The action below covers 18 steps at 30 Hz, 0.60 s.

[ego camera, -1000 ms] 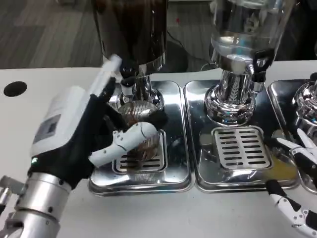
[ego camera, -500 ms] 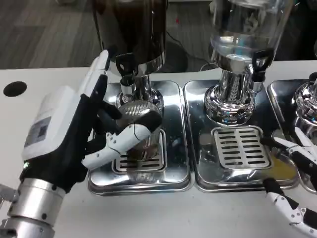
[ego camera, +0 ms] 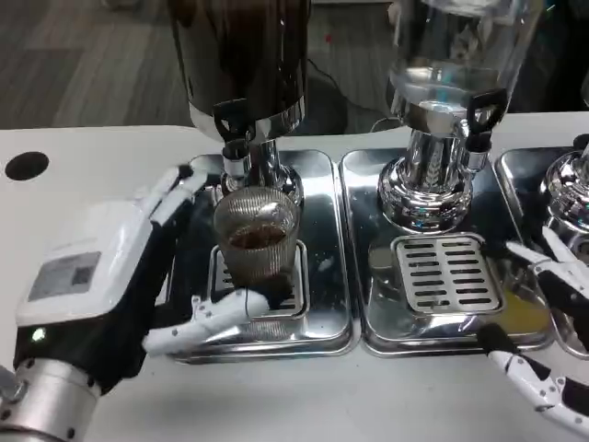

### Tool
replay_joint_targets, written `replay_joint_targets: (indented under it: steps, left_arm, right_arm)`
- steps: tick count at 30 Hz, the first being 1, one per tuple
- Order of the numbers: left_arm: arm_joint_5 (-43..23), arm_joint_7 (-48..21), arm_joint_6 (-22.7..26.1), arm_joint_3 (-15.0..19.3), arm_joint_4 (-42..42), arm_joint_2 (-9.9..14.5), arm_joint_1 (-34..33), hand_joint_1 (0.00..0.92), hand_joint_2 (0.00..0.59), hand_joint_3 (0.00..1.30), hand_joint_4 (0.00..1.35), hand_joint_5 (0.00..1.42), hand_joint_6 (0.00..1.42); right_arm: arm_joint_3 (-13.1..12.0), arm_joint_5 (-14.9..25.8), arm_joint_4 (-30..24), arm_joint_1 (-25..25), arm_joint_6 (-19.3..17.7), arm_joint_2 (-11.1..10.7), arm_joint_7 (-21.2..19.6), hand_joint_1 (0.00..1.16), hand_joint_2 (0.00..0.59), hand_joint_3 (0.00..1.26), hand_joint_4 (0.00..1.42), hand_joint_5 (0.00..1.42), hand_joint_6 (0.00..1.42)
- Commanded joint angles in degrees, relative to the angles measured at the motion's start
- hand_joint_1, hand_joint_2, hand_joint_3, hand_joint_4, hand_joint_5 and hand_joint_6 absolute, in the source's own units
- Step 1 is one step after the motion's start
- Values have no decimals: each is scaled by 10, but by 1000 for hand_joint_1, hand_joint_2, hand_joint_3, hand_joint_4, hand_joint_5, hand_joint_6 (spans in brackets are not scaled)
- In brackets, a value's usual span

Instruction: Grasp the cup under the faucet to collect the drink, then remove the cup.

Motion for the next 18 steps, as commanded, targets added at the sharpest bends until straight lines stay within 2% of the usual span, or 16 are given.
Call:
replay_joint_targets:
  steps: [1, 5, 7, 8, 11, 18]
  left_arm:
    - [38, -24, 8, -1, -22, 2, 39, 0, 26, 125, 0, 69, 357]
    - [51, -21, -1, 10, -38, 4, 94, 0, 26, 105, 0, 65, 350]
    - [53, -13, -9, 19, -45, 6, 124, 0, 26, 93, 0, 55, 336]
    - [51, -7, -15, 27, -49, 6, 142, 0, 26, 91, 0, 54, 335]
    - [43, 5, -32, 45, -52, 6, 174, 0, 26, 76, 0, 53, 333]
    - [25, 25, -76, 84, -54, 4, 235, 0, 27, 67, 0, 52, 334]
  right_arm:
    - [10, 23, 1, -13, -2, -10, 24, 426, 314, 145, 0, 0, 0]
    - [23, 52, 10, -27, 6, -10, 48, 417, 311, 119, 0, 0, 0]
    - [30, 63, 13, -35, 13, -10, 60, 413, 305, 64, 0, 0, 0]
    - [35, 68, 15, -38, 17, -9, 67, 409, 299, 18, 0, 0, 0]
    - [53, 86, 28, -52, 33, 0, 81, 398, 283, 0, 0, 0, 0]
    - [86, 83, 31, -80, 72, 13, 90, 398, 277, 0, 0, 1, 0]
